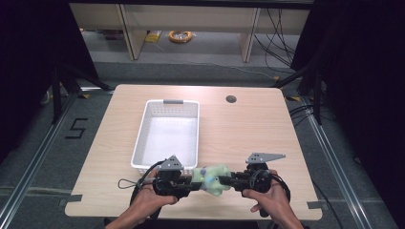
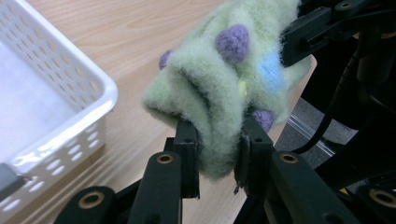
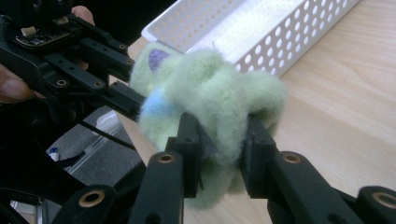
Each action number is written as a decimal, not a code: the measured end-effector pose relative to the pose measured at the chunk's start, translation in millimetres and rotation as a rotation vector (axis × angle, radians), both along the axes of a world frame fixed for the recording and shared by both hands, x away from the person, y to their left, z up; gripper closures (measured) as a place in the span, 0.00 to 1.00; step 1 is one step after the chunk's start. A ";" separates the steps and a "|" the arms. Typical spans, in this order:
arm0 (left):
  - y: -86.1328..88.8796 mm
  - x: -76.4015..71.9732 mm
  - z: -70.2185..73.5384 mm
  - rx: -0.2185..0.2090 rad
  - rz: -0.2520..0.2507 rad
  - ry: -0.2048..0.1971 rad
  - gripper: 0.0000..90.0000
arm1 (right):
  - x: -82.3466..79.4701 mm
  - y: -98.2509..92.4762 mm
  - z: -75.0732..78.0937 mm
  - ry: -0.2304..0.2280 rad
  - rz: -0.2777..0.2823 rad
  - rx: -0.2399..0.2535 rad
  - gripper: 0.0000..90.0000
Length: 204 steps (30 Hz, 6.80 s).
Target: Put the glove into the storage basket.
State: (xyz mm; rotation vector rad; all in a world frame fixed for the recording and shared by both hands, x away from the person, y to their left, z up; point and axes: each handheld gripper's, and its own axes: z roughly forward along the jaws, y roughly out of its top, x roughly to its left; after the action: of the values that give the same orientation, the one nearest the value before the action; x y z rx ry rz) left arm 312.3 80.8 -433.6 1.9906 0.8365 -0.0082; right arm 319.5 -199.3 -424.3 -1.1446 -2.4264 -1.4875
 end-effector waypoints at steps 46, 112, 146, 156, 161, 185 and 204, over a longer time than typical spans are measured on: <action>99.5 72.7 19.7 0.093 0.233 0.072 0.81 | 98.9 121.2 23.5 0.019 0.050 -0.089 0.81; 97.8 102.7 3.5 0.269 0.253 0.119 0.53 | 126.2 152.3 -16.3 0.098 -0.013 -0.357 0.59; 84.2 71.5 18.6 0.141 0.251 0.107 0.31 | 109.1 99.4 21.4 -0.035 -0.017 -0.195 0.44; 76.7 63.1 21.9 0.127 0.223 0.088 0.31 | 100.7 80.1 26.3 -0.051 -0.018 -0.169 0.43; 71.7 57.6 23.8 0.120 0.199 0.077 0.30 | 94.9 75.0 28.9 -0.054 -0.024 -0.161 0.42; 38.3 24.1 24.9 0.031 0.112 0.025 0.17 | 65.2 30.9 28.9 -0.071 -0.048 -0.098 0.38; 19.3 0.4 10.2 0.004 0.067 0.007 0.17 | 38.0 2.4 16.1 -0.098 -0.078 -0.061 0.38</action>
State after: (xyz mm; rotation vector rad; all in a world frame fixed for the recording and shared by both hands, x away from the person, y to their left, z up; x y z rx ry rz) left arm 312.7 100.0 -423.4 1.9665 0.9077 0.0253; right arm 357.5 -197.0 -408.3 -1.2199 -2.5354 -1.5357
